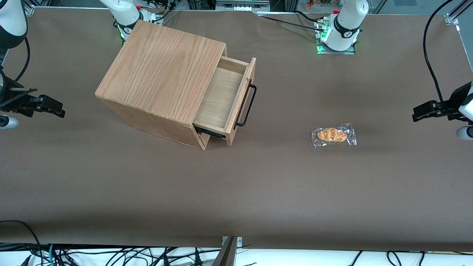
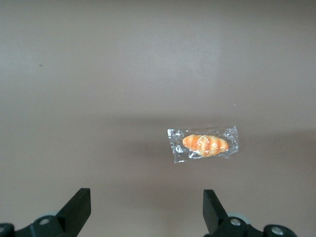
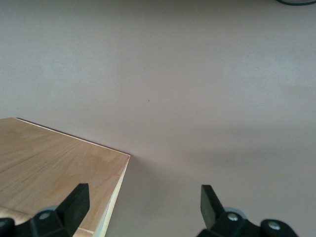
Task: Open top drawer with left arm
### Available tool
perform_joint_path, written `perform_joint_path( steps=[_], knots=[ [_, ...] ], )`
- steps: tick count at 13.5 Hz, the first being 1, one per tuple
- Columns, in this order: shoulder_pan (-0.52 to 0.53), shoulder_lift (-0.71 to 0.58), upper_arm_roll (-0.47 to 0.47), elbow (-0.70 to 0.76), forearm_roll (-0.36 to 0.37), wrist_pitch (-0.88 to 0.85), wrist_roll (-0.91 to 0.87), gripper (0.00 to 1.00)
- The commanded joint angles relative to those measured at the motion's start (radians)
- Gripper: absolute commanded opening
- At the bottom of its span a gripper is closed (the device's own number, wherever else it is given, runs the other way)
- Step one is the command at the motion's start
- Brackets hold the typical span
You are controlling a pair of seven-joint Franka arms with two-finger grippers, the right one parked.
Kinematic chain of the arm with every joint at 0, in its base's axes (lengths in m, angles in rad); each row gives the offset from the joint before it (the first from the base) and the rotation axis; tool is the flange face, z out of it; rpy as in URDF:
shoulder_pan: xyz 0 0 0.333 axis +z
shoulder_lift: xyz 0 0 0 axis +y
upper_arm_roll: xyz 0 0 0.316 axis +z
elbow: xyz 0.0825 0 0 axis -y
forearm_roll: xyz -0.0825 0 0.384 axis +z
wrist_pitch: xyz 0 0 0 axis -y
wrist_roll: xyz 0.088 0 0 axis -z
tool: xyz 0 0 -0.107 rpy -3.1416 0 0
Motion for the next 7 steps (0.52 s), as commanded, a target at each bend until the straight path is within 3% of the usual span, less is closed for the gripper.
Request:
perform_joint_path(
  steps=[1,7],
  knots=[
    [-0.018,-0.025,0.024,-0.060,0.016,0.039,0.076,1.00],
    [-0.018,-0.030,0.064,-0.111,-0.058,0.090,0.108,1.00]
  ],
)
